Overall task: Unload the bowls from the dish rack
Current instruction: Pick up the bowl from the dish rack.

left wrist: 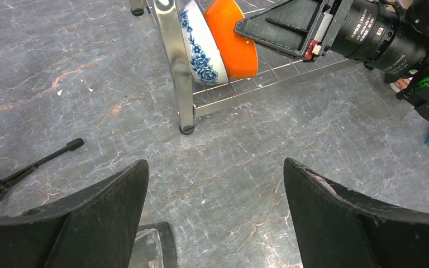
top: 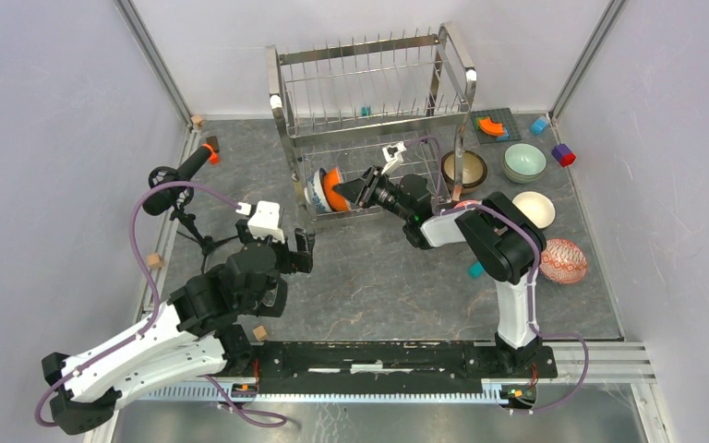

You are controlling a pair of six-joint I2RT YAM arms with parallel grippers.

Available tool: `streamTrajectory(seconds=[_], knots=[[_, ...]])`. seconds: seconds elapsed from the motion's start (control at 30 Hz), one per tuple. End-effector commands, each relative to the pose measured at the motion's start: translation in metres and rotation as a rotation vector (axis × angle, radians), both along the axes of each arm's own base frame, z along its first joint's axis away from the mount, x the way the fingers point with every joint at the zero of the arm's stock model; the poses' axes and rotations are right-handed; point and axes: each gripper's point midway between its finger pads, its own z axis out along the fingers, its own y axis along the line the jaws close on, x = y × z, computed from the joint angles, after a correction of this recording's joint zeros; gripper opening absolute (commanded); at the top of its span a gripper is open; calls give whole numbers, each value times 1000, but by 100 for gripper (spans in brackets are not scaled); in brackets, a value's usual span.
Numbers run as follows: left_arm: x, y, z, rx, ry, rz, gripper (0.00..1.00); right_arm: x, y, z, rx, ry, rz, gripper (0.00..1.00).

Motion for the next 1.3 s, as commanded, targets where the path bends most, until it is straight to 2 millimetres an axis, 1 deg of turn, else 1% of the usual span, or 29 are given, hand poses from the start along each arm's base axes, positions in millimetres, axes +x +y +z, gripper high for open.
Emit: streamTrajectory(seconds=[0.0, 0.1, 0.27, 0.37, 0.5, 0.6, 0.67, 0.7, 0.97, 1.27], knots=[[2, -1, 8, -6, -21, 0, 95, -8, 7, 12, 37, -42, 58, 35], [2, -1, 7, -4, -20, -1, 95, -8, 12, 10, 12, -41, 77, 34], [2, -1, 8, -6, -21, -1, 95, -8, 18, 1, -27, -21, 94, 31], [2, -1, 7, -4, -19, -1, 95, -7, 19, -7, -59, -1, 95, 27], [2, -1, 7, -5, -20, -1, 95, -7, 19, -11, -67, 6, 97, 23], [2, -1, 7, -3, -19, -2, 95, -8, 18, -11, -65, 5, 96, 15], [2, -1, 7, -4, -20, 0, 95, -7, 16, -5, -37, -6, 92, 1], [2, -1, 7, -3, -19, 0, 95, -8, 13, -2, -16, -6, 92, 0], [2, -1, 7, -3, -19, 1, 95, -6, -16, 41, 182, -46, 53, 0], [2, 0, 7, -5, -20, 1, 95, -4, -38, 61, 241, -74, 22, 0]])
